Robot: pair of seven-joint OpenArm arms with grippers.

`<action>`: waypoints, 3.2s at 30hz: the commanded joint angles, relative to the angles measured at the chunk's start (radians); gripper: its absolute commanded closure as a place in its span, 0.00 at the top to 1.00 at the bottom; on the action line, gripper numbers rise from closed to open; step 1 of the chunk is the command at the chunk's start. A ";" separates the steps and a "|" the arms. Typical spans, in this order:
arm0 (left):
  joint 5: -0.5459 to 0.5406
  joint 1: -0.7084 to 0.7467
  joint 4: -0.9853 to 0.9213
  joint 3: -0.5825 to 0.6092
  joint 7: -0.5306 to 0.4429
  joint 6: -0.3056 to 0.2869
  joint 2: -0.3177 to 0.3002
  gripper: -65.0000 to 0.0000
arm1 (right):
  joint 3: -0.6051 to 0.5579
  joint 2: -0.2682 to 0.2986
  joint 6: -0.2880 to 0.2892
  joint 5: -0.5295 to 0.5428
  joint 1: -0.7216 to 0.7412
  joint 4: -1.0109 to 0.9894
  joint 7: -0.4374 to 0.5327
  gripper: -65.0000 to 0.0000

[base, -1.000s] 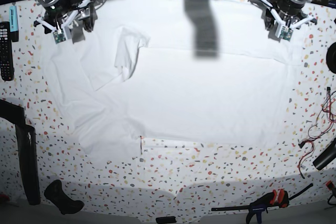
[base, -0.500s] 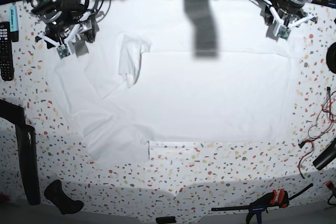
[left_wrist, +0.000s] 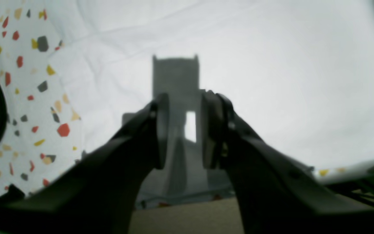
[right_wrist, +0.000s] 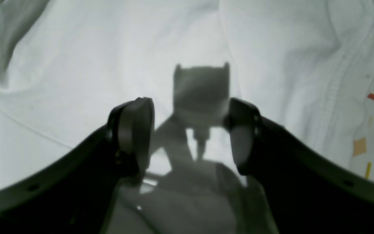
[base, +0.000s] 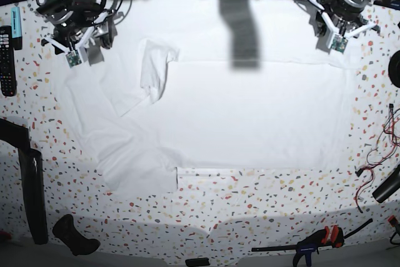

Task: Fold the T-shirt properly
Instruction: 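Raise both grippers and pull them back toward the robot base, then swing the right gripper toward the shirt hem while the left arm moves outward, then lower both grippers to opposite side edges of the folded white shirt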

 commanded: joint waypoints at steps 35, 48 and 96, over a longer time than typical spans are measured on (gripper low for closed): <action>0.060 -0.487 0.128 -0.004 -0.028 0.006 -0.060 0.25 | 0.005 0.011 0.001 0.122 0.425 0.220 -0.077 0.57; 0.060 -0.611 0.128 -0.004 -0.032 0.007 -0.222 0.25 | 0.005 0.008 0.002 0.201 0.562 0.220 -0.112 0.57; -0.313 -1.687 -1.521 -0.004 0.056 -0.343 -0.233 0.29 | 0.002 -0.180 0.038 0.274 0.721 0.220 -0.249 0.57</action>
